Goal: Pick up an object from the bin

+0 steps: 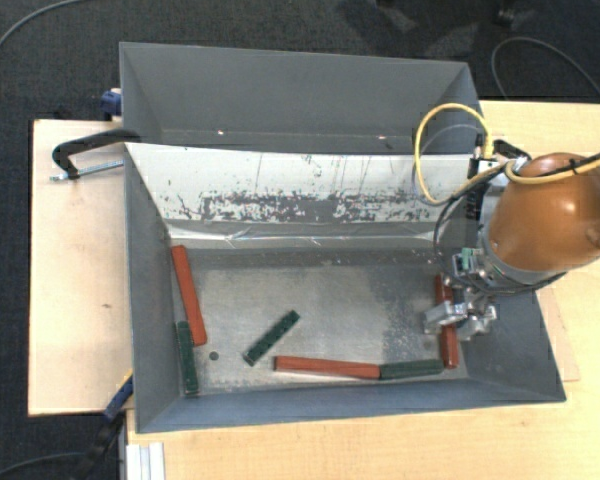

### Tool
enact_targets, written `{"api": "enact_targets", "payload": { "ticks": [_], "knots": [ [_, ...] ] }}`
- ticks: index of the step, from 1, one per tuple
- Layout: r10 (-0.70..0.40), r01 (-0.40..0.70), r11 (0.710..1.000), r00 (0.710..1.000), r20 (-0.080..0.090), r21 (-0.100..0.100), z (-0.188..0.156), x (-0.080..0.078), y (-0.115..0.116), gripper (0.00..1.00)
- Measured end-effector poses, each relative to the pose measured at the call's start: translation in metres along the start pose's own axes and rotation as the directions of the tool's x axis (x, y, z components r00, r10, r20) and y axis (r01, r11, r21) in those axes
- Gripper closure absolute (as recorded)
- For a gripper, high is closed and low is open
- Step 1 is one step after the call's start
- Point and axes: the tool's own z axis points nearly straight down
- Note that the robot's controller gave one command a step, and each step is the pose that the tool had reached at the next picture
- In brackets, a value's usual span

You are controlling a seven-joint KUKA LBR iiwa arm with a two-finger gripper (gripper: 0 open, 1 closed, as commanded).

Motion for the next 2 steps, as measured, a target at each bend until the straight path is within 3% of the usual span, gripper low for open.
{"api": "enact_targets", "payload": {
  "ticks": [1,2],
  "knots": [
    [-0.032,0.033,0.999,0.999,-0.005,0.011,-0.119,-0.007,-0.02,1.0],
    [-0.094,0.094,0.996,0.996,-0.006,0.003,-0.153,0.014,0.006,1.0]
  ]
}}
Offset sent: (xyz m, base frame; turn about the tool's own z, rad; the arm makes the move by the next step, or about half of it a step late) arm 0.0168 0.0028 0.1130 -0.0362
